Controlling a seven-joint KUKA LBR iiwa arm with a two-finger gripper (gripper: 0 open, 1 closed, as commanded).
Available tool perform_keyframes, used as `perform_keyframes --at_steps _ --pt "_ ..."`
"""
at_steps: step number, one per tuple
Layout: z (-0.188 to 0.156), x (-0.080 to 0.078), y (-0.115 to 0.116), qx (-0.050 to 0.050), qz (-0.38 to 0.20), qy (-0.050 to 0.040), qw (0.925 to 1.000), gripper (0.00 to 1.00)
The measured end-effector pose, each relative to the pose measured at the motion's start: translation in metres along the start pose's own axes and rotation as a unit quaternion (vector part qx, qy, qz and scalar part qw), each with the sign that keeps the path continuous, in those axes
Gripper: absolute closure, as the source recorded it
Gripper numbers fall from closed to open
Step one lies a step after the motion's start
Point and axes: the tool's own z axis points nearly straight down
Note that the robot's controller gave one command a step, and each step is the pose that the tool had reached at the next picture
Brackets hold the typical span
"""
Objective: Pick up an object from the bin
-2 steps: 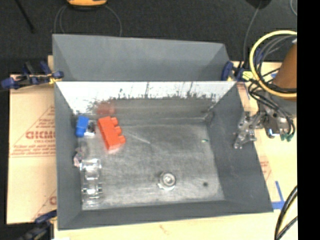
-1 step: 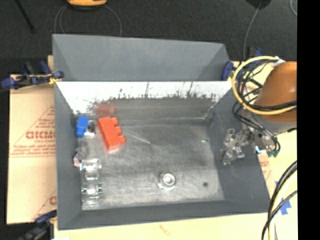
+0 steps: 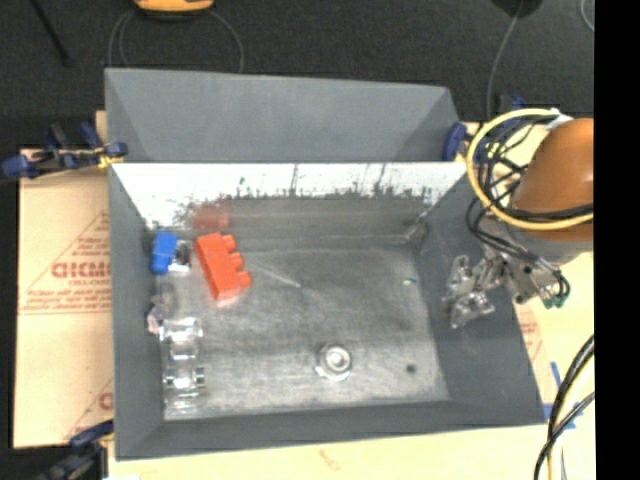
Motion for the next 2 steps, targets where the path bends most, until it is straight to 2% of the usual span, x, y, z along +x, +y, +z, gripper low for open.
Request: perform_keyframes --at_steps 1,2 --pt "0.0043 0.0001 -0.0019 0.0 -0.063 0.0006 0.998 1.0" --pt "0.004 0.0002 -0.0035 0.0 -0.083 -0.0003 0.9966 1.0"
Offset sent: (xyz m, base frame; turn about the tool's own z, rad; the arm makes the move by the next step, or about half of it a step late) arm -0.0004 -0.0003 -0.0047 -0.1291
